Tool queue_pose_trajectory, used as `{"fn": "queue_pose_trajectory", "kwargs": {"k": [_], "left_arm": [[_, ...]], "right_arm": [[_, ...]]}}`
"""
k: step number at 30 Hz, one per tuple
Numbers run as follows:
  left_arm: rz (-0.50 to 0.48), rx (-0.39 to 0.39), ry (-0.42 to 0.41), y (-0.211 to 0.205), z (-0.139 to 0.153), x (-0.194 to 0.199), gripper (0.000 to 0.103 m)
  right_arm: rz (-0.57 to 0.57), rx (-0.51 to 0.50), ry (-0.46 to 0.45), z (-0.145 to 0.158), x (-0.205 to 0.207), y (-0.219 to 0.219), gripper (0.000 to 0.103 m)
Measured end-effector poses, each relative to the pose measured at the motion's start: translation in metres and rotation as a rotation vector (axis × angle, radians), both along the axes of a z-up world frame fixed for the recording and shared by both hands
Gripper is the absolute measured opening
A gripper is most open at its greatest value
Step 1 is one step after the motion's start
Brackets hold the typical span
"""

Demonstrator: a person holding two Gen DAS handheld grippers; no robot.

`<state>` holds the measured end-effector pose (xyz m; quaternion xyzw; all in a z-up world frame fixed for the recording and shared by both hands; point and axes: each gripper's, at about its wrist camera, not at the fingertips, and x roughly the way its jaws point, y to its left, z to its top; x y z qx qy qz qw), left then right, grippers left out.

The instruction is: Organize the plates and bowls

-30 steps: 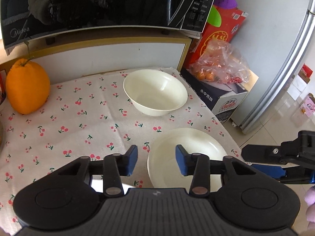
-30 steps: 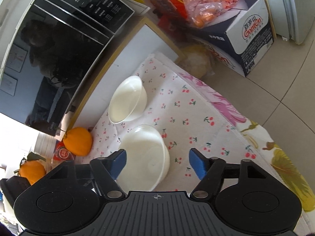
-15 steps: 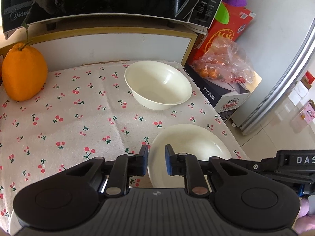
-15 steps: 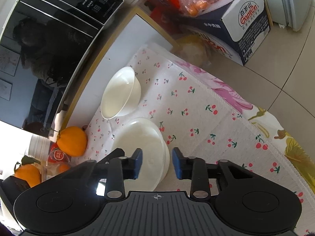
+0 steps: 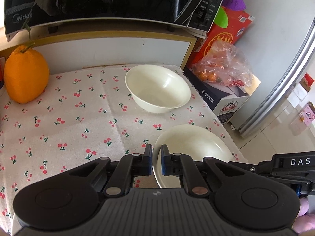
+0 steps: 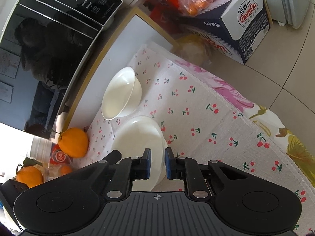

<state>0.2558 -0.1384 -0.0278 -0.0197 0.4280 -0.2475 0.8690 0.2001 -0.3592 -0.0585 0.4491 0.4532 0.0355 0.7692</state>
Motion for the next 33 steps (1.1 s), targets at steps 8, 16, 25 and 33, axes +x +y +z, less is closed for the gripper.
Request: {"fn": "queue_pose_trajectory", "kwargs": {"k": [8,16,25,33], "left_arm": [[-0.013,-0.007,-0.028,0.000,0.012,-0.008,0.008],[-0.022,0.024,-0.049,-0.004,0.029,-0.026,0.008],[-0.032,0.065,-0.069,-0.007,0.048,-0.051,0.008],[-0.058,0.071,-0.067,-0.011,0.055,-0.072,0.008]], "right_arm": [[-0.001,-0.011,-0.027,0.015,-0.005,-0.006,0.015],[0.015,-0.038,-0.059,0.038,-0.017,-0.009,0.015],[0.046,-0.044,-0.059,0.055,-0.034,-0.015,0.015],[0.067,-0.111,-0.071,0.072,-0.056,-0.018,0.015]]}}
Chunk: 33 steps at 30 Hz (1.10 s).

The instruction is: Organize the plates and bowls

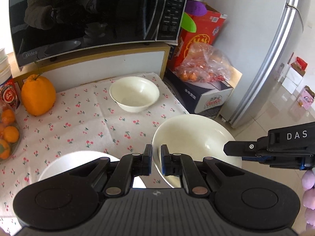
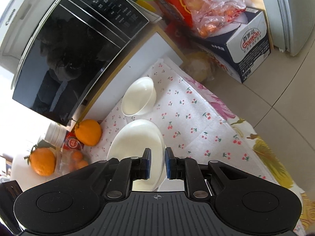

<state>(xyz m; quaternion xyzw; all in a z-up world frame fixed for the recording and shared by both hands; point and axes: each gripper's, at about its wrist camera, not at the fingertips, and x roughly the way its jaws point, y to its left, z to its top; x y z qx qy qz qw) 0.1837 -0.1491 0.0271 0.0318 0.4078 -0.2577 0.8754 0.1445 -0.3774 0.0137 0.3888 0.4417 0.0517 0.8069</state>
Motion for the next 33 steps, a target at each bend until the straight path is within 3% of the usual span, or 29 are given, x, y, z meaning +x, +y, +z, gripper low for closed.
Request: {"fn": "queue_pose_trajectory", "kwargs": {"k": [19,33], "left_arm": [[-0.069,0.087,0.063,-0.009,-0.019,-0.036,0.010],[-0.122,0.217,0.043,-0.029,-0.038,-0.051,0.012]], "right_arm": [[0.062,-0.086,0.054,0.002,-0.026,-0.004,0.015],[0.166,-0.264,0.136,-0.013,-0.028,0.012,0.015]]}}
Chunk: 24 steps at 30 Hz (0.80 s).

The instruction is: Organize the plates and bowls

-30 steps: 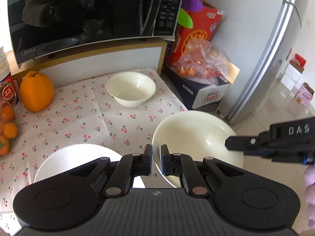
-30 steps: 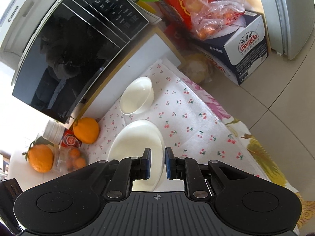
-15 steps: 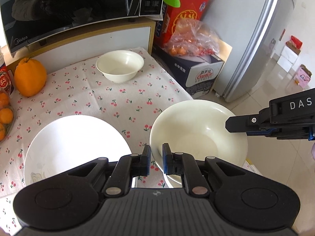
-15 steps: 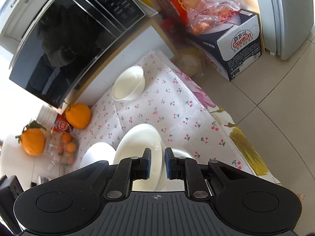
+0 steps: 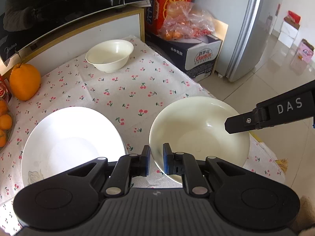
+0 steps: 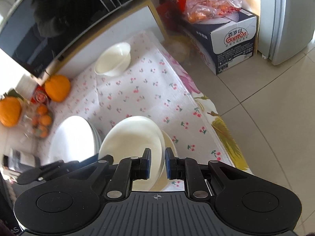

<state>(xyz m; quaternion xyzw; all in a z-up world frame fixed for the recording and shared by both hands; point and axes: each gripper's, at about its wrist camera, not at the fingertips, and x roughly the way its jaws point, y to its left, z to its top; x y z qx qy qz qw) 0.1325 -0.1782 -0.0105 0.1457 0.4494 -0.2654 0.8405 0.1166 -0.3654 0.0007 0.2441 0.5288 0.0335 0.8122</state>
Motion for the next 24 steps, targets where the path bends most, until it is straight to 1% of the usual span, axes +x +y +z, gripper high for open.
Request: {"fn": "queue_pose_trajectory", "kwargs": {"k": [9,24], "left_arm": [[-0.015,0.039,-0.004,-0.006,-0.008,-0.003,0.013],[-0.029,0.055,-0.012,-0.010,-0.009,-0.005,0.014]], "right_arm": [[0.038,-0.055,0.020,-0.006,0.001,0.006,0.015],[0.062,-0.101,0.026,-0.008,0.003,0.012,0.018]]}}
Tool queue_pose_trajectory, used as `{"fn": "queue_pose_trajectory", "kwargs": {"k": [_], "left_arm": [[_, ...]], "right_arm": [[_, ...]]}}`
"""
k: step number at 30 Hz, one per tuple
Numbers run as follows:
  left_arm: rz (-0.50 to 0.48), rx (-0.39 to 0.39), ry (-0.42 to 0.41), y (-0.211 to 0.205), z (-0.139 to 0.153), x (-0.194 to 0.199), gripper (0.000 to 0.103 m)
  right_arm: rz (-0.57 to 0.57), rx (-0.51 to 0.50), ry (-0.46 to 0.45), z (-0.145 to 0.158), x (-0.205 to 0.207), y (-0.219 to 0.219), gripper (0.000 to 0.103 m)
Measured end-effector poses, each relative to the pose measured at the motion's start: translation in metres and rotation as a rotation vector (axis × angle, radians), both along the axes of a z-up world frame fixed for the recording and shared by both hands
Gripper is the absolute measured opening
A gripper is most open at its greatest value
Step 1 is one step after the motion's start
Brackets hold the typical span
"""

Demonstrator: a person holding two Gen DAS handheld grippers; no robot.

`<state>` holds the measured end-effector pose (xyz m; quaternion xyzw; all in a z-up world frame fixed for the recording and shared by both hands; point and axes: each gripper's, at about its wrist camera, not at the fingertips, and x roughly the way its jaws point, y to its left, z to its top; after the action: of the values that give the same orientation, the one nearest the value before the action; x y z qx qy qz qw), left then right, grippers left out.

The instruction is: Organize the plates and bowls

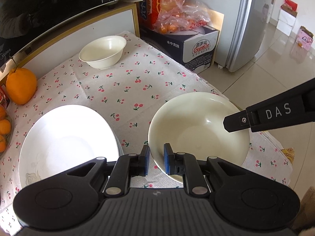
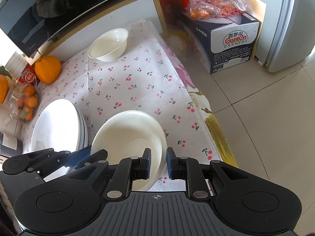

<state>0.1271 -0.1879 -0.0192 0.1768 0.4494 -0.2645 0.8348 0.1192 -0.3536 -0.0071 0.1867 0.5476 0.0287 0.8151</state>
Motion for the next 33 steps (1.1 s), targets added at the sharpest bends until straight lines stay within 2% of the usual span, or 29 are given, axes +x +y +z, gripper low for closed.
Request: {"fn": "queue_pose_trajectory", "kwargs": {"k": [6,12,15,18,24,28,30,33], "left_arm": [[0.005,0.003,0.000,0.000,-0.001,0.000,0.014],[0.008,-0.005,0.023,0.000,-0.004,0.000,0.020],[0.008,-0.006,0.023,-0.001,-0.004,0.000,0.021],[0.008,-0.004,0.019,-0.002,-0.003,0.000,0.022],[0.006,-0.008,0.018,-0.002,-0.001,-0.001,0.031],[0.011,-0.018,0.014,-0.001,0.002,-0.001,0.043],[0.011,-0.021,0.012,0.000,0.004,-0.002,0.048],[0.008,-0.016,0.003,0.000,0.006,-0.003,0.055]], "right_arm": [[0.006,-0.008,-0.002,0.000,0.000,0.002,0.019],[0.001,-0.006,0.009,-0.001,0.001,0.001,0.019],[-0.004,0.004,0.007,0.000,0.001,-0.001,0.029],[-0.010,0.007,0.005,0.000,0.001,-0.002,0.032],[-0.027,0.022,-0.003,0.002,0.001,-0.005,0.048],[-0.044,0.056,-0.018,0.006,0.000,-0.010,0.054],[-0.056,0.067,-0.026,0.009,0.000,-0.013,0.062],[-0.071,0.090,-0.044,0.012,0.000,-0.016,0.068]]}}
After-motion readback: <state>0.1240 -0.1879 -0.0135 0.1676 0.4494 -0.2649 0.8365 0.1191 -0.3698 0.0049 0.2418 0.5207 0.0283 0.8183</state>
